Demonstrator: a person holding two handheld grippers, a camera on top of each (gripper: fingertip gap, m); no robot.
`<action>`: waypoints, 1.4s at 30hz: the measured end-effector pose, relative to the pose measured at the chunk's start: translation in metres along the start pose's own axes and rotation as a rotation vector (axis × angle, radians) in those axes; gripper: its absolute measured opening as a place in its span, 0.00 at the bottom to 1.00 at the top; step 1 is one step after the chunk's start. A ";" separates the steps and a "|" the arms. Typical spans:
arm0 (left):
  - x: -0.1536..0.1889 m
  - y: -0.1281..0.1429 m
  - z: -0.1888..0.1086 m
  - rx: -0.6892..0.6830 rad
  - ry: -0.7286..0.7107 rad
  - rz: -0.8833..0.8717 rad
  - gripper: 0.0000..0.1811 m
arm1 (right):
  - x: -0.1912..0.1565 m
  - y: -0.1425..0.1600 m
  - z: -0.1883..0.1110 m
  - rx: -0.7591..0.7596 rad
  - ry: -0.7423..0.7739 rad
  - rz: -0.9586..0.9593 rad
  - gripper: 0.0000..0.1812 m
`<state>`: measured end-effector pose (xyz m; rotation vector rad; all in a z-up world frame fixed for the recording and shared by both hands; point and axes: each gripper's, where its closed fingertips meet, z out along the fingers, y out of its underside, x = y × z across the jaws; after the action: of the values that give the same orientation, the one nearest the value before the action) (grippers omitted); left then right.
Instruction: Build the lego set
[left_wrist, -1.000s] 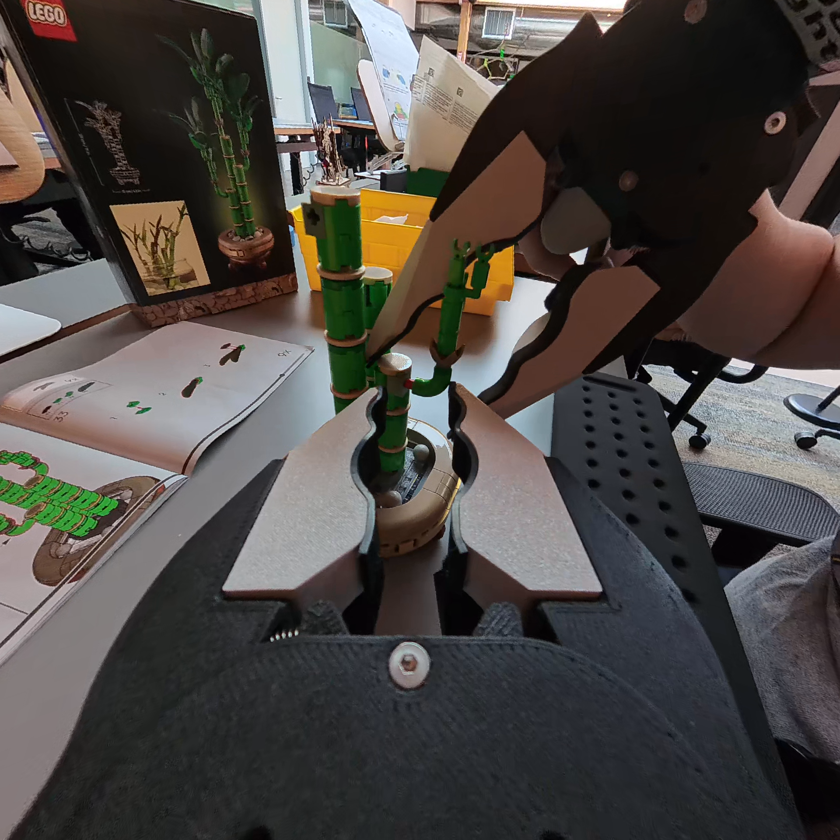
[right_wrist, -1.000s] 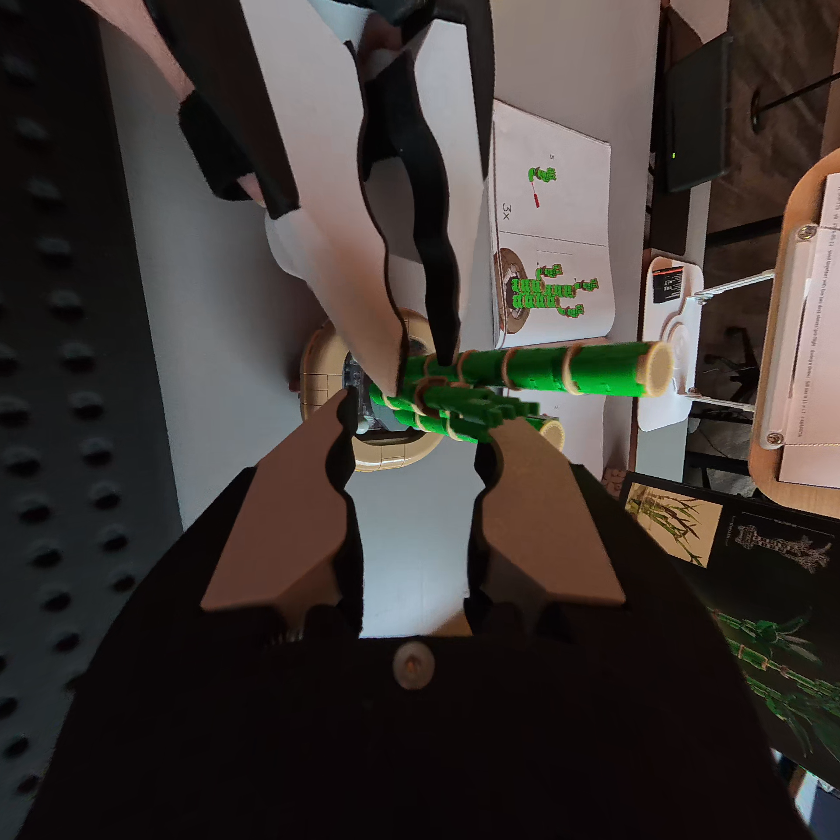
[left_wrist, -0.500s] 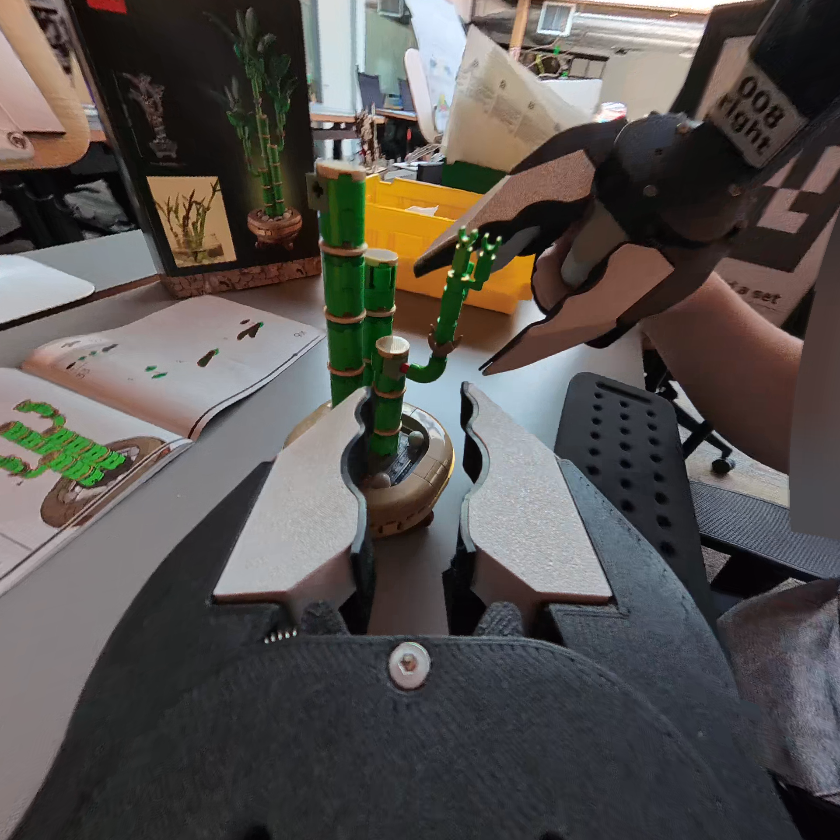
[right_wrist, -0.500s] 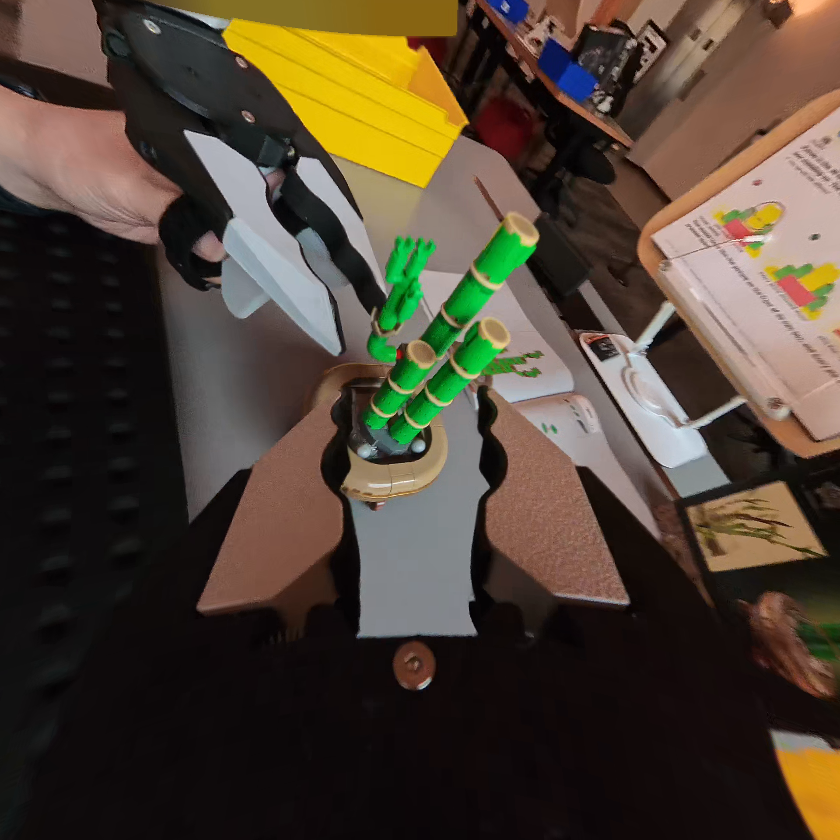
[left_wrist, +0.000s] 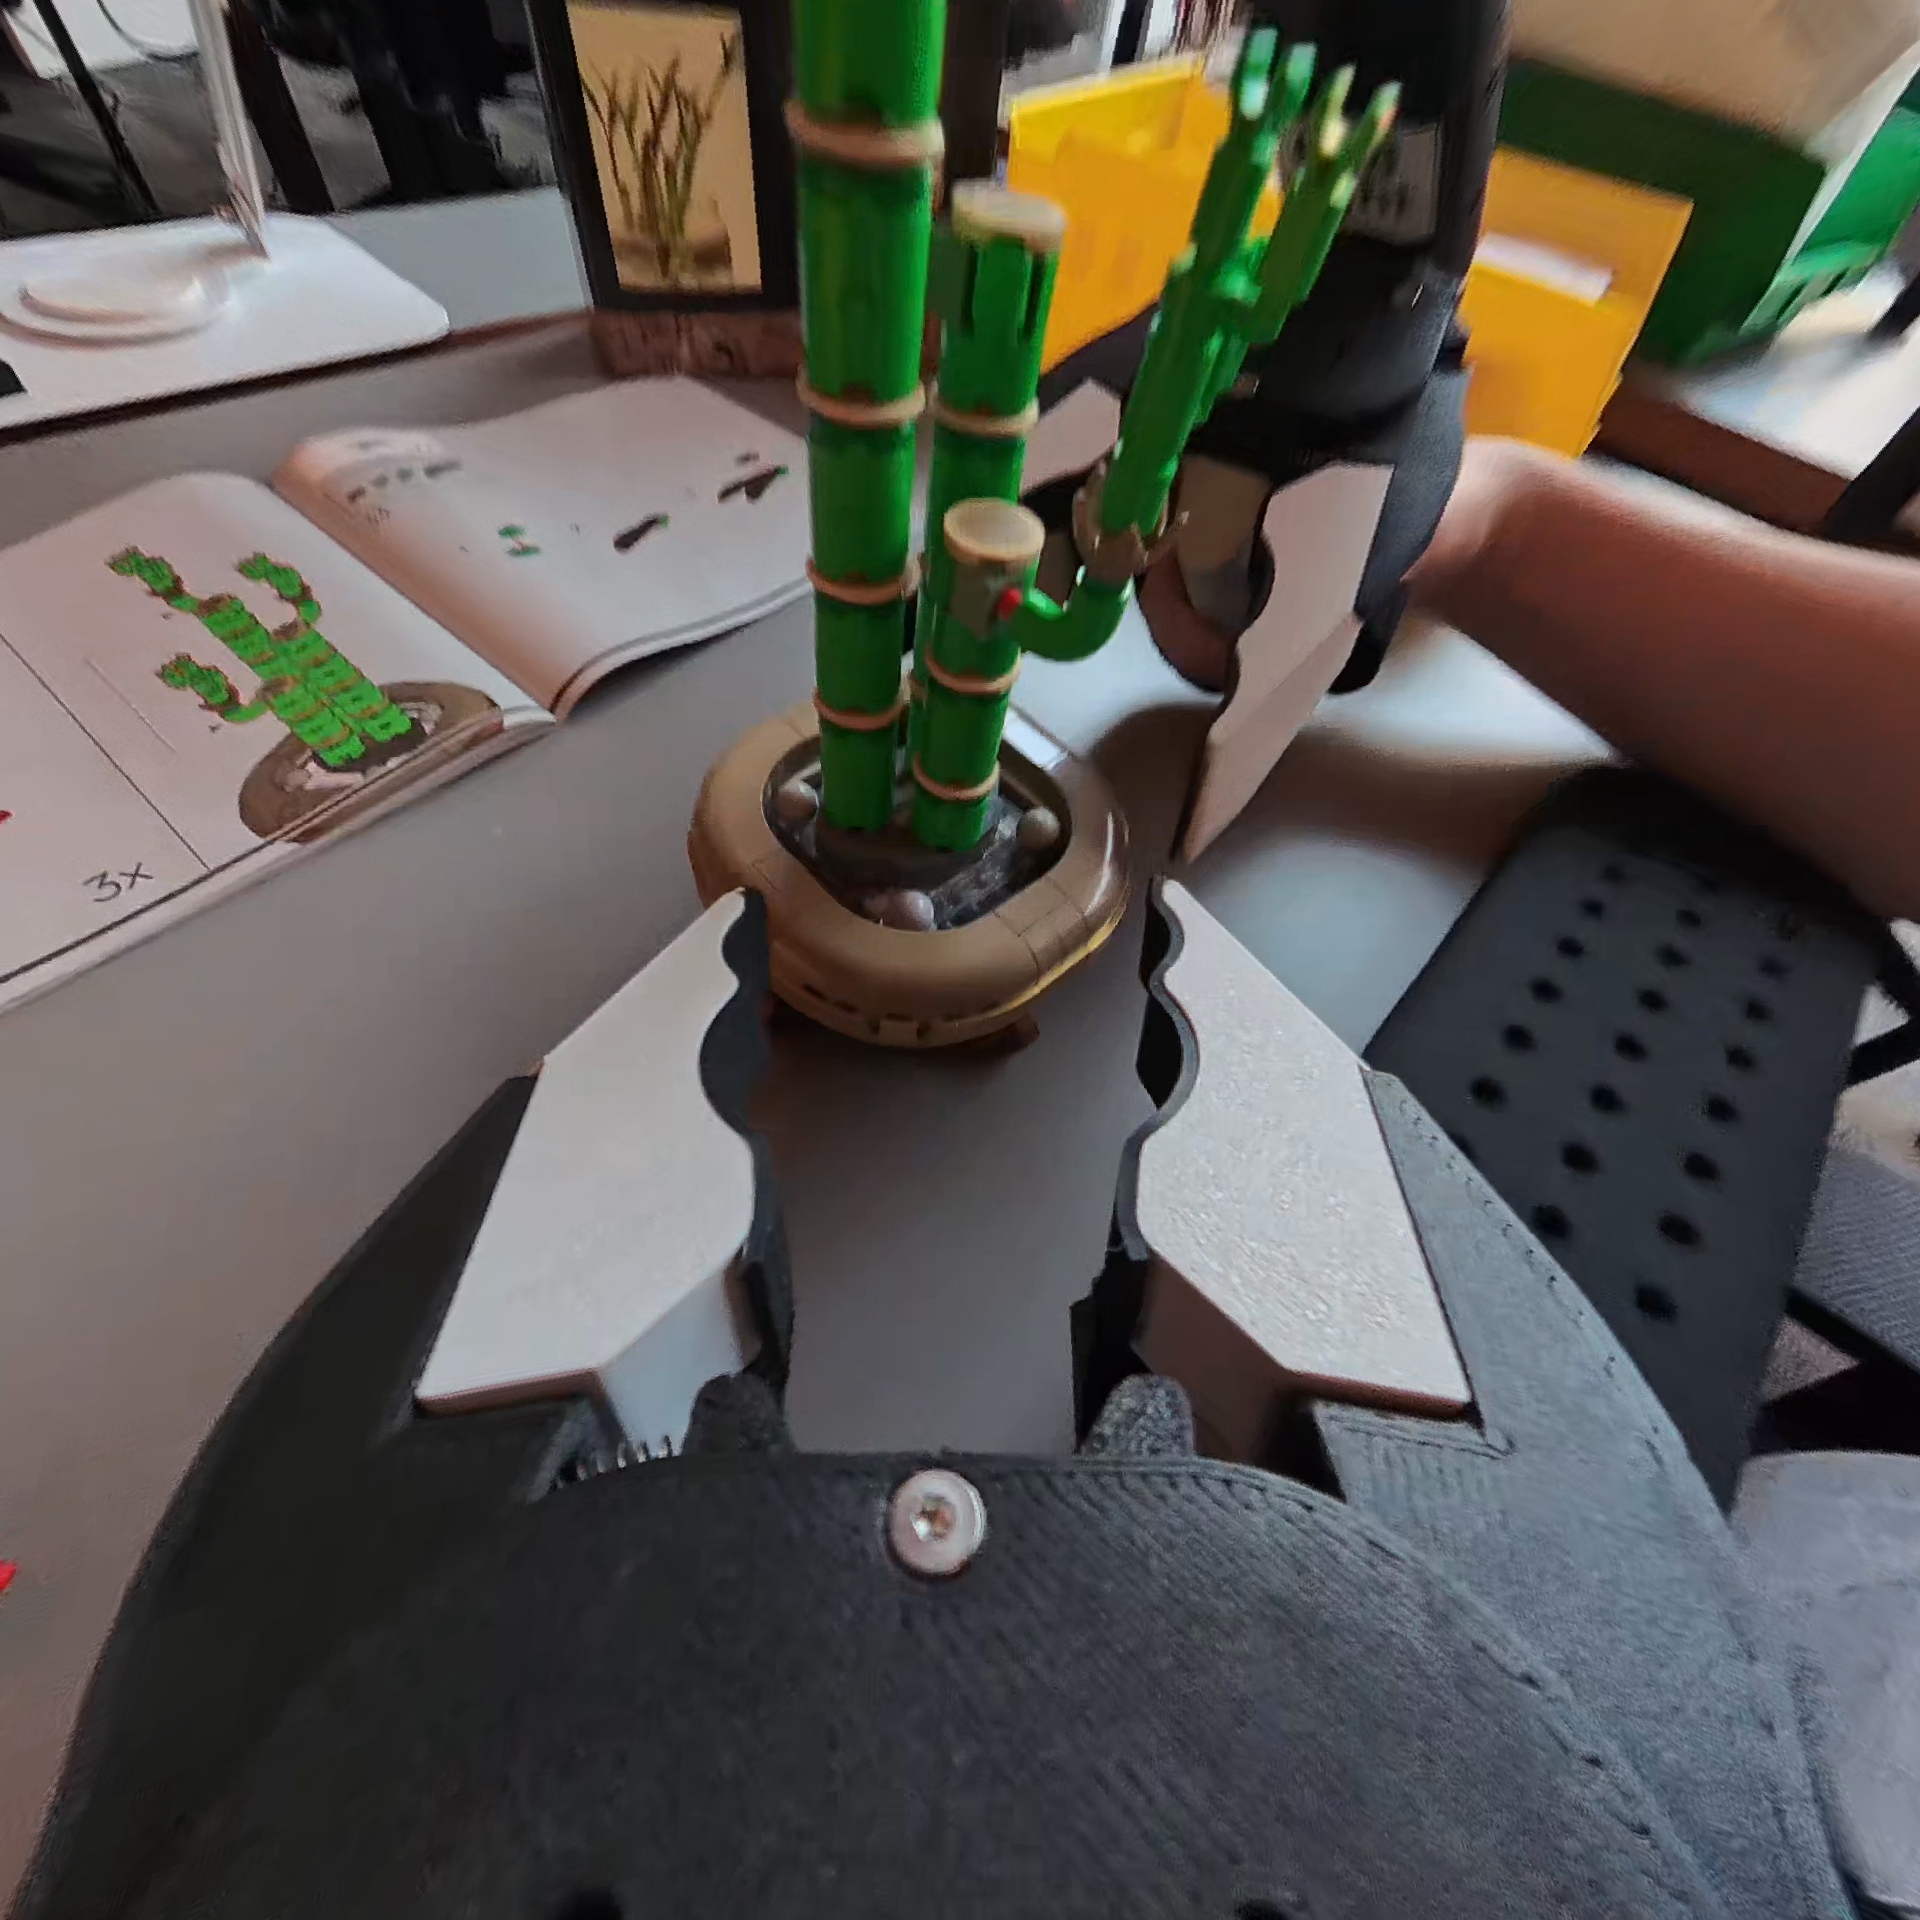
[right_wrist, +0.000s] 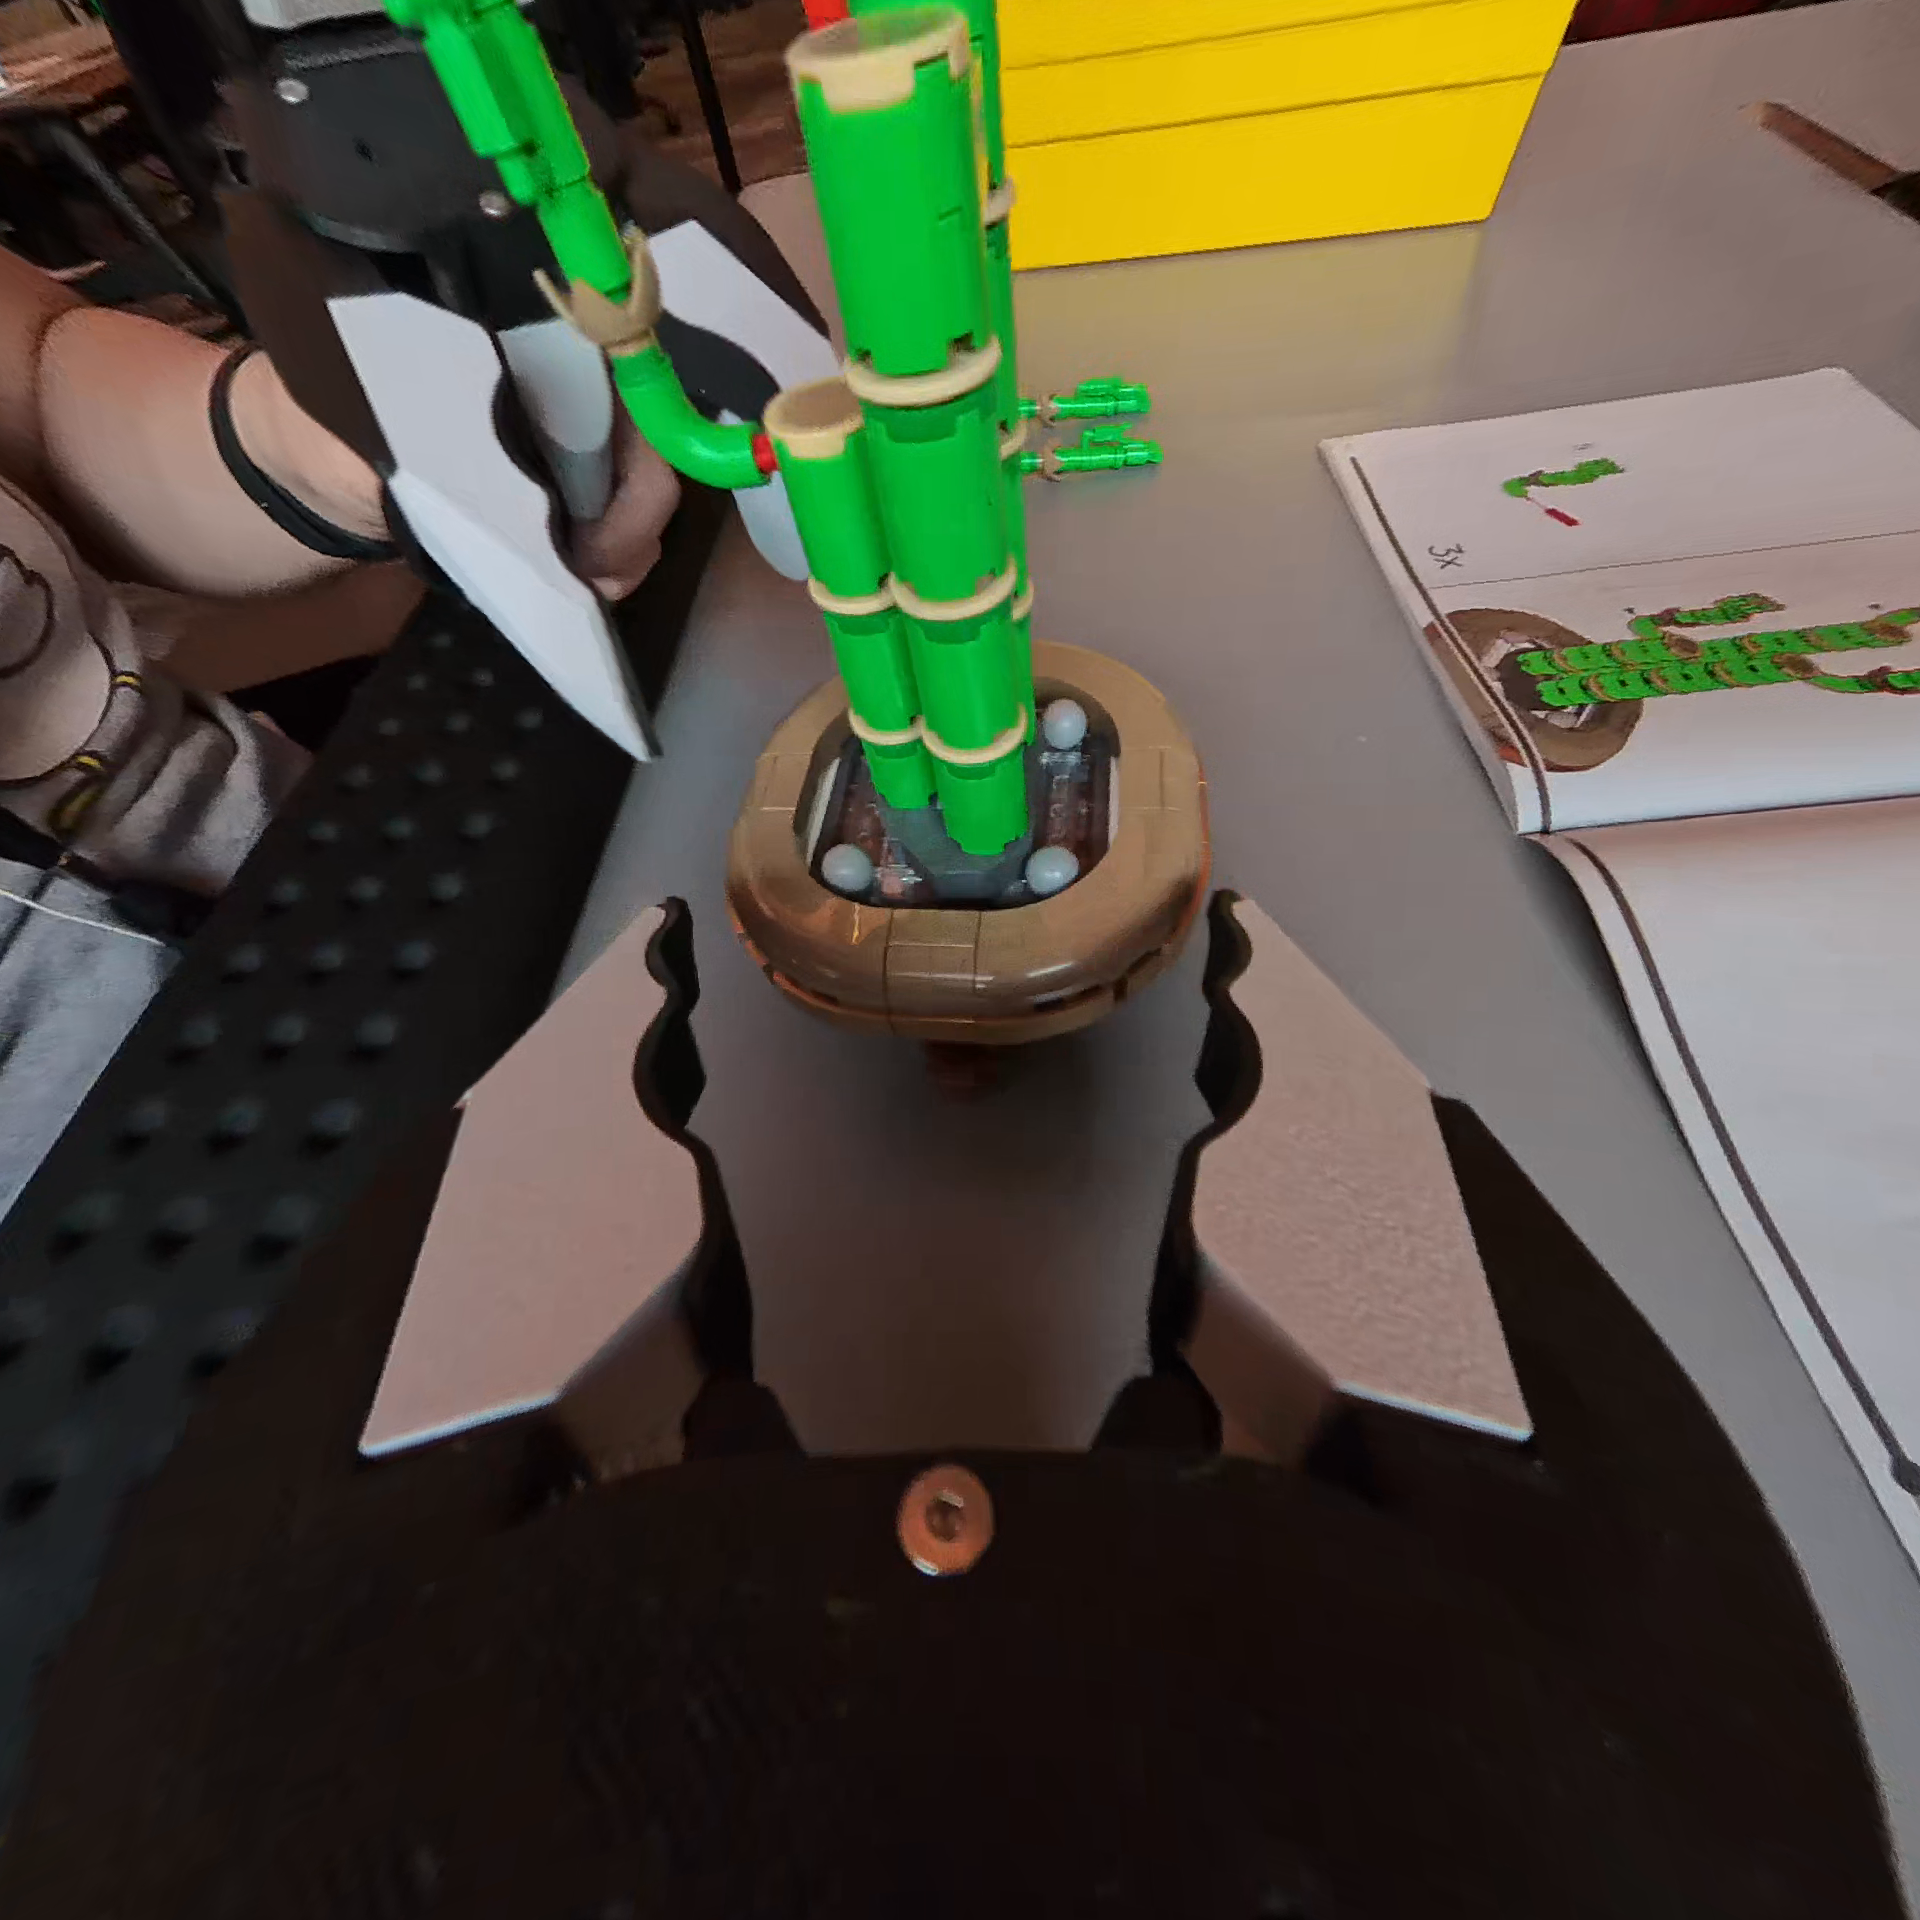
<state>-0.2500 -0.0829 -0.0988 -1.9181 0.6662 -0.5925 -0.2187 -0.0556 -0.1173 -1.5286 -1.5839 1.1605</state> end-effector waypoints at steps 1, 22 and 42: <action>0.000 0.004 0.003 -0.030 -0.004 0.016 0.39 | -0.003 0.001 0.000 -0.002 -0.014 0.007 0.54; -0.030 0.018 -0.022 -0.087 0.152 -0.103 0.27 | -0.012 0.005 -0.002 0.017 0.144 0.106 0.51; -0.044 0.003 -0.007 -0.030 0.316 -0.170 0.12 | -0.037 0.021 -0.005 -0.053 0.272 0.092 0.42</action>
<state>-0.2873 -0.0582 -0.1038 -1.9395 0.7161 -1.0123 -0.2014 -0.0930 -0.1293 -1.7280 -1.3844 0.9187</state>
